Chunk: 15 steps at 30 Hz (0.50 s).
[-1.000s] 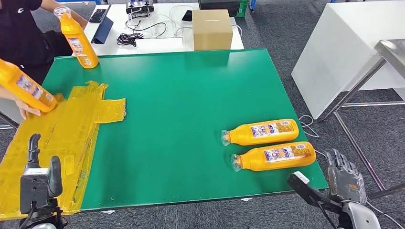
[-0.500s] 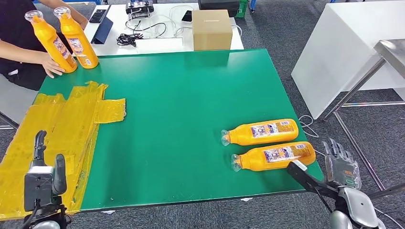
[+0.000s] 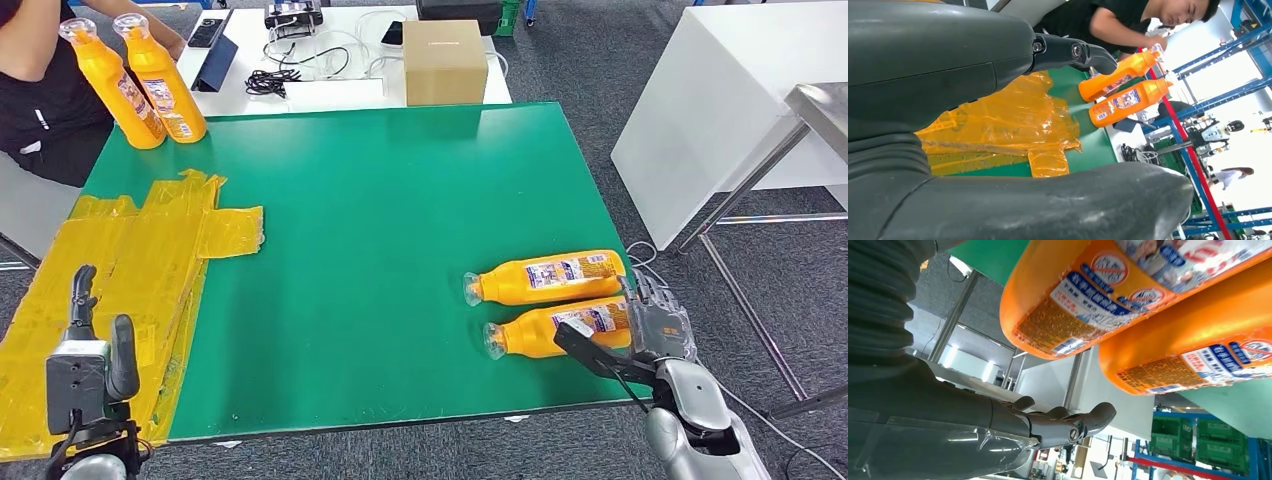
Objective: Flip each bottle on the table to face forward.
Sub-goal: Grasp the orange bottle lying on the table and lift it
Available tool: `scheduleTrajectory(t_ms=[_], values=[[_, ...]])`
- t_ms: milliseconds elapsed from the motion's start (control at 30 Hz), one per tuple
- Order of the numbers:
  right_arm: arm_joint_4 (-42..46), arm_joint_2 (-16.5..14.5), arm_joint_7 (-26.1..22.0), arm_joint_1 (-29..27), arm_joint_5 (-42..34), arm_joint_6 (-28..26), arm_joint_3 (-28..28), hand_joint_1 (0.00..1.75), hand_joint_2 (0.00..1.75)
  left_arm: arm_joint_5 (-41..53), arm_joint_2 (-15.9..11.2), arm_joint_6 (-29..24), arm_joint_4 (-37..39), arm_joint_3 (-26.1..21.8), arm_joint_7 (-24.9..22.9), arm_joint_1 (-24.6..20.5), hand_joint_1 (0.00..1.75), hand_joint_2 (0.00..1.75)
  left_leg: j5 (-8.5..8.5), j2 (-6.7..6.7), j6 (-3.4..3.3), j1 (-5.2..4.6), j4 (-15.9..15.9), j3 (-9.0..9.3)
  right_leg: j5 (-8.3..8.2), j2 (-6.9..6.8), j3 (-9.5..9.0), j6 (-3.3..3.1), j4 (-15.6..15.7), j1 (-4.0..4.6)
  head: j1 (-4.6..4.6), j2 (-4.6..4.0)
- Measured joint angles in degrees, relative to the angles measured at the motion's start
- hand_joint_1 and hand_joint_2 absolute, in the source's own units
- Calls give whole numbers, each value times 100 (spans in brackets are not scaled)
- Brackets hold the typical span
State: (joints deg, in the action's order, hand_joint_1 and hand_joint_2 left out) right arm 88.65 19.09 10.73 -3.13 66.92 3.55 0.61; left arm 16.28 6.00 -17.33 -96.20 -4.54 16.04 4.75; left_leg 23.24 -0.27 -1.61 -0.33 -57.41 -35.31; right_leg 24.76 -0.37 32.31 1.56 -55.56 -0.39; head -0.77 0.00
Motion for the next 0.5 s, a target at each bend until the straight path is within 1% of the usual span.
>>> scheduleTrajectory(t_ms=[367, 500], values=[[-484, -1, 19, 354, -64, 25, 571, 0, 175, -174, -14, 31, 75, 22, 0, -35, 0, 0, 0, 0, 0, 0, 0, 0, 0, 0, 0, 0, 0, 0, 0, 0], [-783, 34, -1, 434, -234, 317, 838, 0, 175, -289, -41, 31, 133, 23, 16, -62, 0, 0, 0, 2, 0, 0, 0, 2, 0, 1, 0, 0, 0, 0, 0, 0]])
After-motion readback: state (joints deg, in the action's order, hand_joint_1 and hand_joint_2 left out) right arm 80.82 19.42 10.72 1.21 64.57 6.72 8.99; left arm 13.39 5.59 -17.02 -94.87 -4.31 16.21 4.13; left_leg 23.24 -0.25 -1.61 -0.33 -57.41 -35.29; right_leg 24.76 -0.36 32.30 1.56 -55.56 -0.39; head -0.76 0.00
